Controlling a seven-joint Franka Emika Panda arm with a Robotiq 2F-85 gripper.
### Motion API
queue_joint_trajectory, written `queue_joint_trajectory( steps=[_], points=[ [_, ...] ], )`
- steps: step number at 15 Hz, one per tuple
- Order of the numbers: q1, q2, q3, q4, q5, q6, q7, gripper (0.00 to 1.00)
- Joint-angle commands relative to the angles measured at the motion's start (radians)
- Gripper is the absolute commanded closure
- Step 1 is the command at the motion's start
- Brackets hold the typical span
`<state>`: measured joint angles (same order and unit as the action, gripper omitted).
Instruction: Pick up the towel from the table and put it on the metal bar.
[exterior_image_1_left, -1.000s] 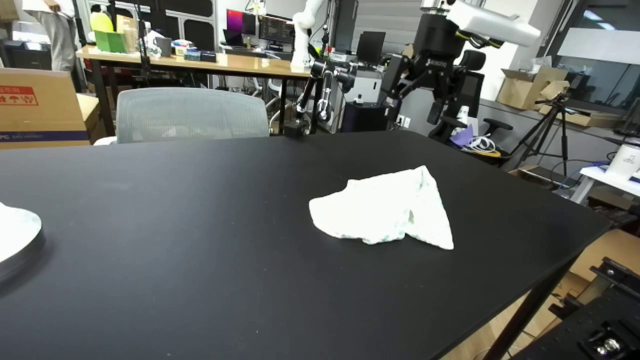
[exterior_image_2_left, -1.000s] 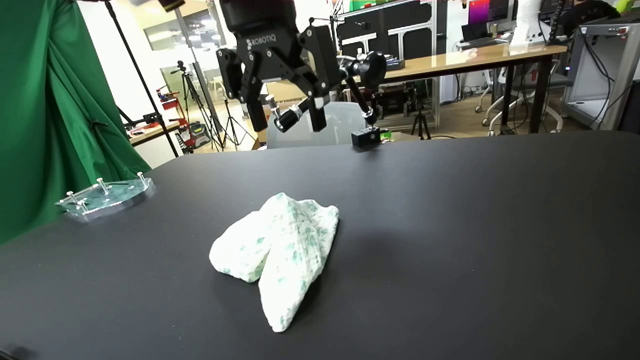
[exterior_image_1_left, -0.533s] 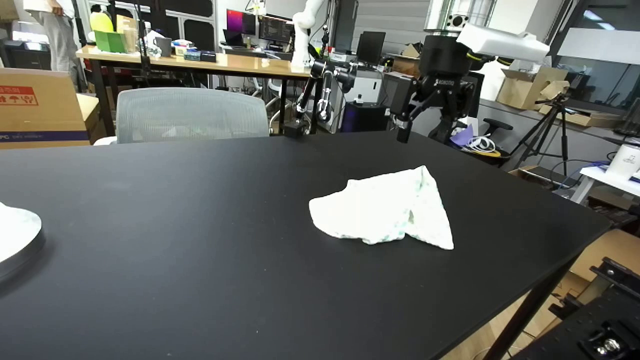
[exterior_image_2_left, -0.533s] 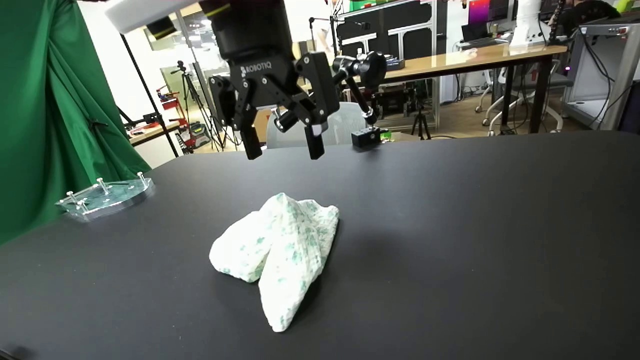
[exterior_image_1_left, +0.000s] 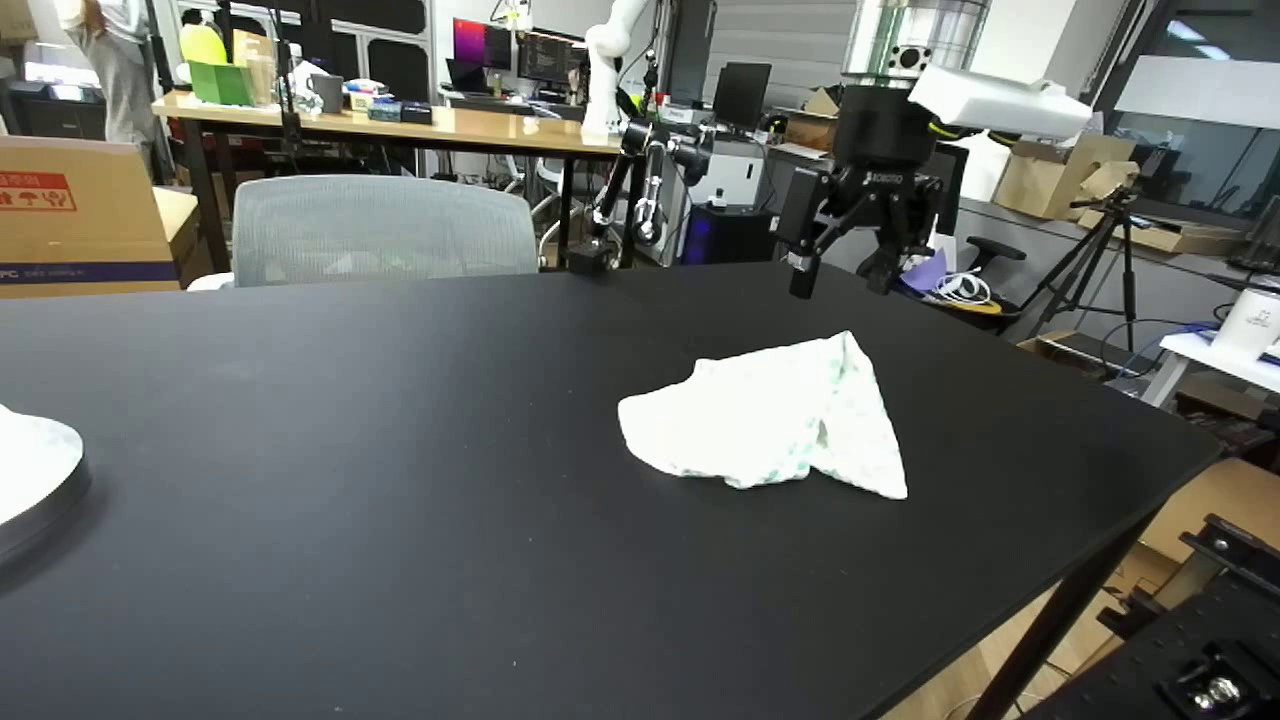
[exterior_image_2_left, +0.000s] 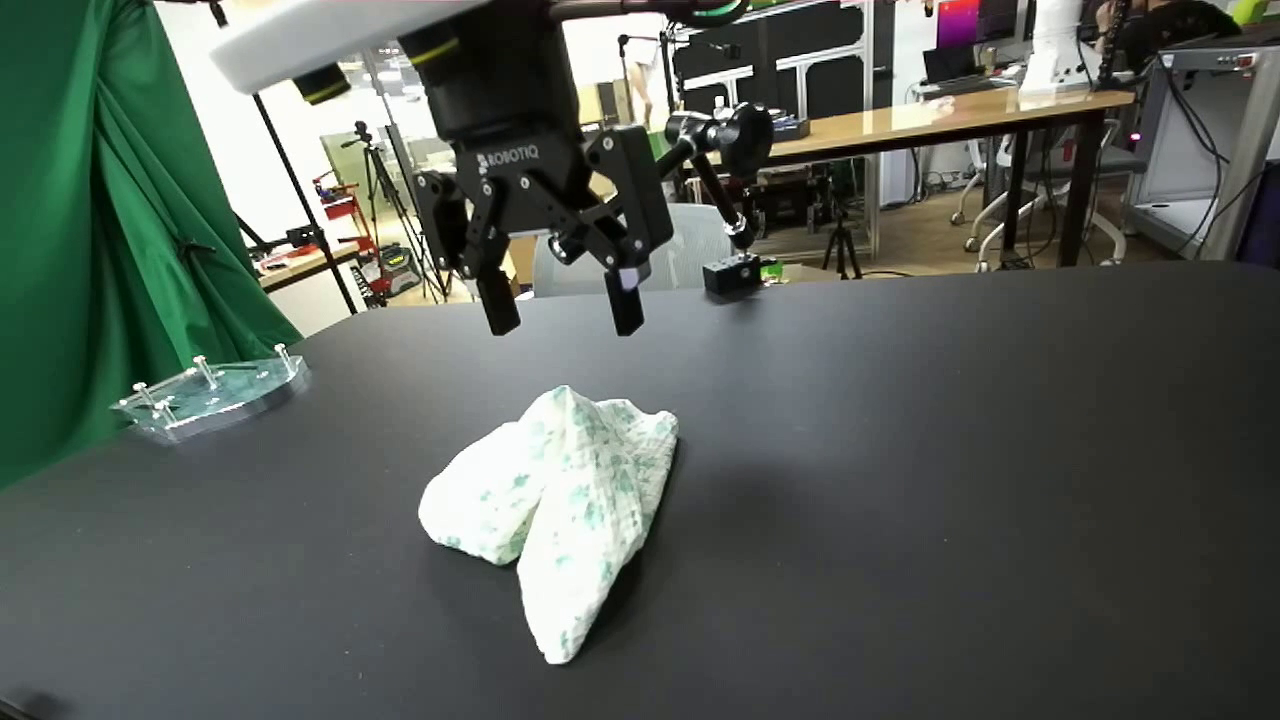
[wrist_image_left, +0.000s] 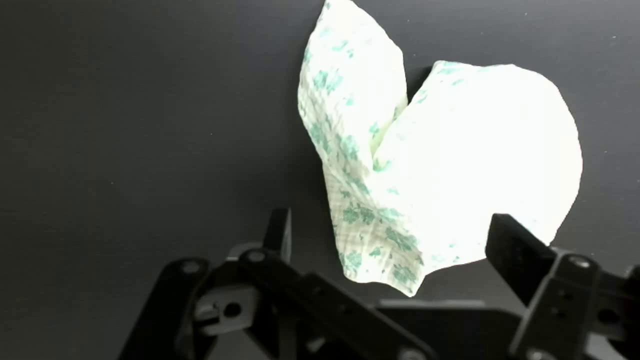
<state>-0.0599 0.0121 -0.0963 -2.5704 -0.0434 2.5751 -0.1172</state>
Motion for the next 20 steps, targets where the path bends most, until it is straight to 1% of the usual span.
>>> queue_joint_trajectory(
  steps=[1,6,7,8,12,14,18,20],
  points=[
    [-0.008,0.008,0.006,-0.033,-0.027,0.044,0.014,0.0],
    [-0.01,0.04,0.003,-0.043,-0.04,0.076,0.014,0.0],
    [-0.01,0.046,0.002,-0.044,-0.042,0.081,0.014,0.2],
    [-0.011,0.053,0.003,-0.043,-0.032,0.083,0.004,0.26],
    [-0.012,0.074,0.003,-0.039,-0.027,0.088,-0.004,0.55],
    [-0.012,0.079,0.005,-0.038,-0.02,0.086,-0.011,0.68],
    [-0.009,0.064,0.015,-0.038,0.001,0.069,-0.034,0.96],
    [-0.001,0.041,0.03,-0.032,0.026,0.054,-0.033,1.0]
  ],
)
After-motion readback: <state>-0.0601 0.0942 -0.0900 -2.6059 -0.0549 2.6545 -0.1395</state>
